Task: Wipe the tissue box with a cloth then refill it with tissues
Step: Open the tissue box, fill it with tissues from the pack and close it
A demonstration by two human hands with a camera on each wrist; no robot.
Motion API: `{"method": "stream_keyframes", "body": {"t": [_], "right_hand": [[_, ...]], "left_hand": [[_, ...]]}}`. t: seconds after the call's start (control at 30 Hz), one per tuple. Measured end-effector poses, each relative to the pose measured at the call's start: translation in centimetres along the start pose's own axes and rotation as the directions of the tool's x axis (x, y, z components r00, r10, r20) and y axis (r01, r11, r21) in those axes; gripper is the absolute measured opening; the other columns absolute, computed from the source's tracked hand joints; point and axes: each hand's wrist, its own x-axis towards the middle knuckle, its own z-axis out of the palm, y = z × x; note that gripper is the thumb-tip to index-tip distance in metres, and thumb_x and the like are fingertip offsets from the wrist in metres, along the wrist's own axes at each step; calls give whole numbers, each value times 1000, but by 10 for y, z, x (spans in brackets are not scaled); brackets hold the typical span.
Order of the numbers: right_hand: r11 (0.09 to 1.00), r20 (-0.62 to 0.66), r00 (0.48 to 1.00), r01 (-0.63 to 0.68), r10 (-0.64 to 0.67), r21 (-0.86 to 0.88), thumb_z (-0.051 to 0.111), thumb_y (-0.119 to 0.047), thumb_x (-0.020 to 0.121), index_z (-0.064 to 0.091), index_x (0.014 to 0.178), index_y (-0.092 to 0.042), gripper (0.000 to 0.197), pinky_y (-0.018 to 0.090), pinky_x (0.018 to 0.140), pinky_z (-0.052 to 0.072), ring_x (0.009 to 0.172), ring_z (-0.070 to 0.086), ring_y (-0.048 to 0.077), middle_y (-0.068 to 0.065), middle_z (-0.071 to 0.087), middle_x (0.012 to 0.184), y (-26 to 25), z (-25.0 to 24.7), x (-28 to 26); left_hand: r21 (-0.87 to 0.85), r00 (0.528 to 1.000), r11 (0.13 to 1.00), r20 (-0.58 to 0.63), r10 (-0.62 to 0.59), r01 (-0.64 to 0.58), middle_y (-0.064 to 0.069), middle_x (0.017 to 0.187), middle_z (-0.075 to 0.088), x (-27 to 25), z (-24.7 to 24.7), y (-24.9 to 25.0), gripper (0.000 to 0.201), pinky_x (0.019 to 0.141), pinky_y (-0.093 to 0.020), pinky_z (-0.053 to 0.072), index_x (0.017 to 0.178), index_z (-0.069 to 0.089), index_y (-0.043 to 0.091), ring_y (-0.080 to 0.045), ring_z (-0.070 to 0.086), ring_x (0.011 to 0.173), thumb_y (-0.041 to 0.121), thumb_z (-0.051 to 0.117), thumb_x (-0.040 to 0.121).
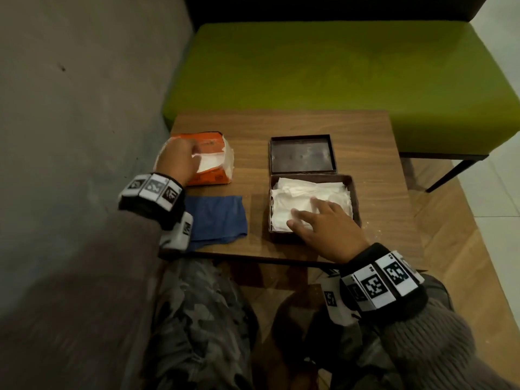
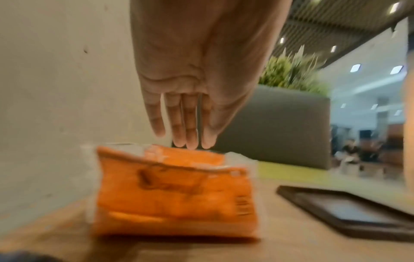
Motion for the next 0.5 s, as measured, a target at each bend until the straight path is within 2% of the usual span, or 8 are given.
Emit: {"method": "stream_keyframes", "body": {"t": [0.07, 0.17, 0.23, 0.3, 0.33, 0.37, 0.4, 0.5], "right_hand": [[1000, 26, 1000, -8, 8, 10, 27, -57, 97, 36, 145, -38, 52, 44, 117, 18, 145, 13, 30, 8, 16, 159, 0, -2, 1], [1000, 37, 999, -7, 6, 8, 24, -57, 97, 33, 146, -38, 52, 44, 118, 16, 146, 11, 30, 9, 14, 160, 1, -1, 2], [1000, 27, 1000, -3, 2, 15, 15, -63, 94, 31, 146, -39, 60, 44, 118, 17, 146, 11, 30, 9, 13, 160, 3, 0, 1], [998, 27, 999, 35, -34, -45, -19, -80, 71, 27, 147, -39, 98, 46, 117, 19, 145, 11, 32, 12, 12, 160, 3, 2, 0], [994, 36, 998, 53, -49, -95, -37, -80, 53, 25, 148, -39, 120, 47, 117, 20, 145, 11, 34, 14, 11, 159, 4, 3, 1], [989, 40, 997, 67, -62, -129, -46, -78, 41, 24, 148, -38, 134, 48, 117, 20, 145, 10, 35, 15, 10, 159, 5, 6, 2], [989, 34, 998, 65, -61, -136, -46, -78, 40, 24, 148, -37, 135, 48, 117, 20, 145, 10, 35, 14, 11, 159, 5, 7, 3], [999, -12, 999, 30, -30, -38, -14, -80, 70, 30, 147, -36, 99, 49, 117, 19, 146, 12, 32, 8, 14, 160, 2, 7, 1]], "left_hand": [[124, 984, 991, 176, 21, -43, -18, 121, 60, 22, 4, -19, 37, 96, -38, 41, 115, 60, 5, -34, 54, 113, 8, 69, 79], [240, 886, 963, 464, 1, -127, -14, 132, 52, 42, 17, -29, 65, 98, -33, 37, 130, 48, 6, -30, 48, 120, 12, 77, 72], [334, 836, 921, 549, -16, -201, -11, 136, 49, 46, 26, -27, 78, 101, -34, 38, 136, 41, 9, -30, 46, 122, 19, 80, 69], [423, 830, 861, 557, -2, -282, -11, 133, 50, 48, 33, -25, 80, 100, -38, 41, 134, 43, 12, -31, 49, 119, 26, 81, 64], [458, 833, 828, 553, 20, -324, -11, 128, 54, 46, 33, -21, 77, 97, -39, 44, 129, 47, 13, -31, 53, 114, 30, 81, 62], [485, 831, 802, 555, 28, -350, -11, 122, 57, 46, 37, -22, 74, 93, -40, 47, 123, 49, 13, -31, 56, 108, 34, 80, 60], [500, 829, 787, 559, 26, -362, -11, 118, 58, 45, 39, -22, 72, 90, -38, 48, 121, 50, 12, -32, 57, 105, 37, 78, 59], [493, 853, 798, 519, 50, -347, -9, 126, 53, 41, 53, -29, 75, 93, -36, 44, 130, 42, 14, -30, 53, 113, 49, 69, 70]]}}
